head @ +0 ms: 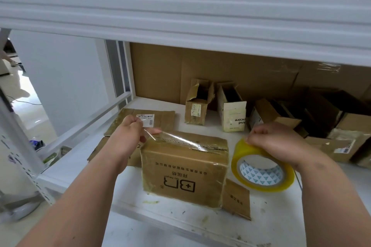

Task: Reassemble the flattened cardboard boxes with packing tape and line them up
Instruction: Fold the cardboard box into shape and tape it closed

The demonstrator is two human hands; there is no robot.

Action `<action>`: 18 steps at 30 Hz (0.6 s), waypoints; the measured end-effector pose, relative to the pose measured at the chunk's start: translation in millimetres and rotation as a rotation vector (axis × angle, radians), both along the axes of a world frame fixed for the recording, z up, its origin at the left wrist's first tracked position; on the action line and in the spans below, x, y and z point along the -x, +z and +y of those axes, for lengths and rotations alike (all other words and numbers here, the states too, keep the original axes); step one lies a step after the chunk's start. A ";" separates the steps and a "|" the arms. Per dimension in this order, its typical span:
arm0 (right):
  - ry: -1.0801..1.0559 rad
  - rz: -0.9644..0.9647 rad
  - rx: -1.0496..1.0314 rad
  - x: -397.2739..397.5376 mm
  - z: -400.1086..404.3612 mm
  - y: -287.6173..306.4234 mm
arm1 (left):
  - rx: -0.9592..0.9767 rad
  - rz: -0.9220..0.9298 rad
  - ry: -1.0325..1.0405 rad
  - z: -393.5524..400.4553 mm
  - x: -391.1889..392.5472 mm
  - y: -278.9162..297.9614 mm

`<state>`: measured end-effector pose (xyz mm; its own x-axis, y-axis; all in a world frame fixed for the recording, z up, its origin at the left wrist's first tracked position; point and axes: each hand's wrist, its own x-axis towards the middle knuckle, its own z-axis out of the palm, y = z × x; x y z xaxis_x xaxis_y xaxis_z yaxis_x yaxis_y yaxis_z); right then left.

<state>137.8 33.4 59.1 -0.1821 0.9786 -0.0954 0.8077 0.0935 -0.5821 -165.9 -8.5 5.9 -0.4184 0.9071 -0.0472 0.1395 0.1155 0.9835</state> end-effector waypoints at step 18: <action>0.027 -0.050 0.065 6.9 -0.7 -7.1 | -0.027 -0.323 0.133 -10.8 -0.3 -16.6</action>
